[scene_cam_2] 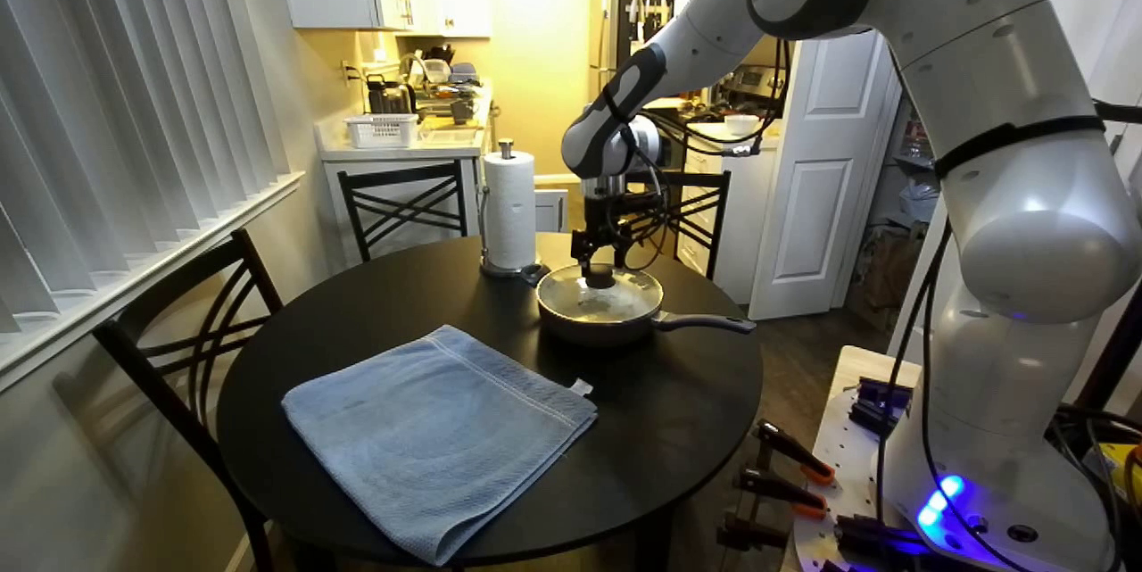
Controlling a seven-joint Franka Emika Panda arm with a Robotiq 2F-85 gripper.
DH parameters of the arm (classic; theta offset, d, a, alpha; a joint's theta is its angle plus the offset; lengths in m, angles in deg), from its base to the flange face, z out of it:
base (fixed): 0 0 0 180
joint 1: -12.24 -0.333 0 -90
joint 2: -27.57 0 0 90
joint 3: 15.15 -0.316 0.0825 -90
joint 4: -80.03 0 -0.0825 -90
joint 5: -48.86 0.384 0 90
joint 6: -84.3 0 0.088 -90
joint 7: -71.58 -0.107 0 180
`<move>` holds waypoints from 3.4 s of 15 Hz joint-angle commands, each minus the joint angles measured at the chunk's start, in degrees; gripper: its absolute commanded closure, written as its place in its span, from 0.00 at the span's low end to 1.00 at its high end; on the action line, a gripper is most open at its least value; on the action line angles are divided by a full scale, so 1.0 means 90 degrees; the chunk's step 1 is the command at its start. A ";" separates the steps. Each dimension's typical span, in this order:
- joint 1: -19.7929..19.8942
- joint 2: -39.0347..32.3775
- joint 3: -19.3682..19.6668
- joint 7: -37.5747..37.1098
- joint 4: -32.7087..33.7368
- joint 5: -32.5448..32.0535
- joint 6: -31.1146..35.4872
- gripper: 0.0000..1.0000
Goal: Remove the glass lid from the pan.
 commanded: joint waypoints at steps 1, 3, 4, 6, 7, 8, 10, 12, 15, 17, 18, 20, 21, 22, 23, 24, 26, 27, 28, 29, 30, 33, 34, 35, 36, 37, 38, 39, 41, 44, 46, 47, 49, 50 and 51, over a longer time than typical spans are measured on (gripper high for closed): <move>-0.0098 0.0248 0.0039 -0.0088 -0.0296 -0.0222 -0.0044 0.00; -0.0117 0.0276 0.0037 -0.0081 -0.0346 -0.0278 -0.0044 0.00; -0.0127 0.0283 0.0034 -0.0080 -0.0362 -0.0299 -0.0036 0.00; -0.0130 0.0302 0.0015 -0.0040 -0.0398 -0.0331 -0.0007 0.00; -0.0136 0.0318 0.0007 -0.0029 -0.0423 -0.0340 0.0021 0.00; -0.0129 0.0332 -0.0008 -0.0004 -0.0444 -0.0334 0.0047 0.00; -0.0134 0.0347 -0.0027 0.0010 -0.0460 -0.0334 0.0076 0.00; -0.0146 0.0369 -0.0044 0.0035 -0.0472 -0.0350 0.0073 0.07; -0.0161 0.0405 -0.0064 0.0050 -0.0500 -0.0355 0.0084 0.40; -0.0185 0.0434 -0.0061 0.0039 -0.0526 -0.0359 0.0097 0.53; -0.0194 0.0452 -0.0048 0.0025 -0.0540 -0.0388 0.0120 0.61; -0.0199 0.0495 -0.0038 0.0009 -0.0586 -0.0414 0.0178 0.67; -0.0211 0.0506 -0.0028 -0.0012 -0.0597 -0.0434 0.0210 0.67; -0.0216 0.0526 -0.0020 -0.0012 -0.0622 -0.0451 0.0246 0.67; -0.0239 0.0554 -0.0007 -0.0043 -0.0651 -0.0478 0.0290 0.67; -0.0265 0.0664 0.0011 -0.0052 -0.0745 -0.0527 0.0363 0.67; -0.0338 0.1064 0.0048 -0.0103 -0.1046 -0.0659 0.0590 0.67; -0.0343 0.1247 0.0042 -0.0062 -0.1182 -0.0710 0.0691 0.67; -0.0385 0.1429 0.0064 -0.0111 -0.1286 -0.0778 0.0759 0.67; -0.0392 0.1592 0.0051 -0.0078 -0.1345 -0.0817 0.0753 0.67; -0.0375 0.1677 -0.0015 0.0036 -0.1313 -0.0794 0.0638 0.67; -0.0555 0.1815 -0.0127 0.0176 -0.1185 -0.1010 0.0360 0.67; -0.0731 0.1820 -0.0122 0.0080 -0.1150 -0.1316 0.0303 0.67; -0.0850 0.1819 -0.0170 0.0065 -0.1096 -0.1501 0.0197 0.67; -0.0985 0.1811 -0.0223 0.0086 -0.1054 -0.1693 0.0122 0.67; -0.1129 0.1775 -0.0292 0.0095 -0.0993 -0.1850 0.0011 0.67; -0.1263 0.1748 -0.0366 0.0103 -0.0952 -0.1986 -0.0074 0.67; -0.1392 0.1713 -0.0446 0.0123 -0.0894 -0.2101 -0.0193 0.67; -0.1658 0.1672 -0.0658 0.0198 -0.0791 -0.2245 -0.0438 0.67; -0.1968 0.1573 -0.1042 0.0473 -0.0635 -0.2189 -0.0794 0.67; -0.2135 0.1367 -0.1287 0.0673 -0.0454 -0.2087 -0.0934 0.67; -0.2189 0.1259 -0.1400 0.0804 -0.0381 -0.2042 -0.0881 0.67; -0.2286 0.1051 -0.1544 0.0910 -0.0294 -0.2052 -0.0614 0.67; -0.2319 0.0940 -0.1590 0.0969 -0.0236 -0.2079 -0.0502 0.67; -0.2357 0.0842 -0.1604 0.1010 -0.0229 -0.2165 -0.0287 0.67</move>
